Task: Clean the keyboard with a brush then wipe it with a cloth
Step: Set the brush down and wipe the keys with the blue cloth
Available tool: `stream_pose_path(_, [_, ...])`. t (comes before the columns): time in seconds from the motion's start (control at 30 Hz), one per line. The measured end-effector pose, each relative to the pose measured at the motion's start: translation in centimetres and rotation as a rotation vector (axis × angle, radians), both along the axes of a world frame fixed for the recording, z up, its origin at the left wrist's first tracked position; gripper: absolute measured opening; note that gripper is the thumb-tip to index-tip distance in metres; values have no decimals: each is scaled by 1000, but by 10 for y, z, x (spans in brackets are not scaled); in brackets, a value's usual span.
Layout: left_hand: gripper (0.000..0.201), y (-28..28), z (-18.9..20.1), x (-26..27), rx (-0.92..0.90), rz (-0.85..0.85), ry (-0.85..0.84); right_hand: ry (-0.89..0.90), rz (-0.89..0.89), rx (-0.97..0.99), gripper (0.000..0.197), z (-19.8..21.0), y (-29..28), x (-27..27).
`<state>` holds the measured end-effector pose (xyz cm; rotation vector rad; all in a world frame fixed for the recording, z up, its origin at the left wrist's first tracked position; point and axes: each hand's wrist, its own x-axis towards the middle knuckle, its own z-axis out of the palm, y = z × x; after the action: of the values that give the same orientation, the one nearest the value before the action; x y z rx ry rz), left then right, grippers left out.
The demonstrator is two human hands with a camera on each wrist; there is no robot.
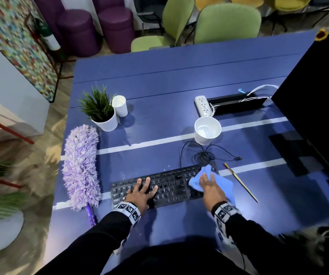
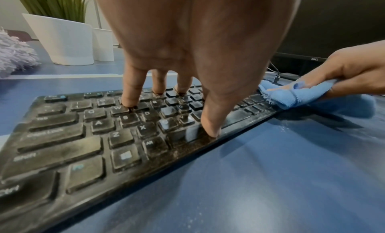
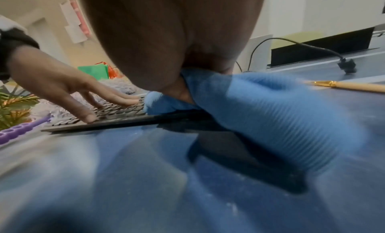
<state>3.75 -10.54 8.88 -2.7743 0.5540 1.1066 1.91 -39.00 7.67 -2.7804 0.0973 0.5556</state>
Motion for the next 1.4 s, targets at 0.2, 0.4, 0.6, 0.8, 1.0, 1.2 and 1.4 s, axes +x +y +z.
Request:
stream_pose_path(0.2, [80,0,2,-1,-16,-12,-8,49,246,-76,77,-3,13,-19])
stream_pose_path(0.4, [82,1,0,0,-19,-15,-15,78,218,22,75,11,28,-28])
stream_pose_path(0.6, [83,3,-1,1,-13,-38,4,32,21,-119,68,14,-11,-12])
stream_pose_path(0.8, [82,3,-3,1,-7,-35,-8,66,73,-107,83,-9,-19,-25])
stream_pose_path(1.0, [82,3,-3,4,-9,-50,17,139,-74,-202,77,-8,-35,44])
stream_pose_path(1.2, [82,2,-3,3,-5,-34,19,-194,219,-479,42,10,-35,-19])
stream_pose_path(1.4, [80,1,0,3,3,-36,37,30,314,-326,67,-32,4,-42])
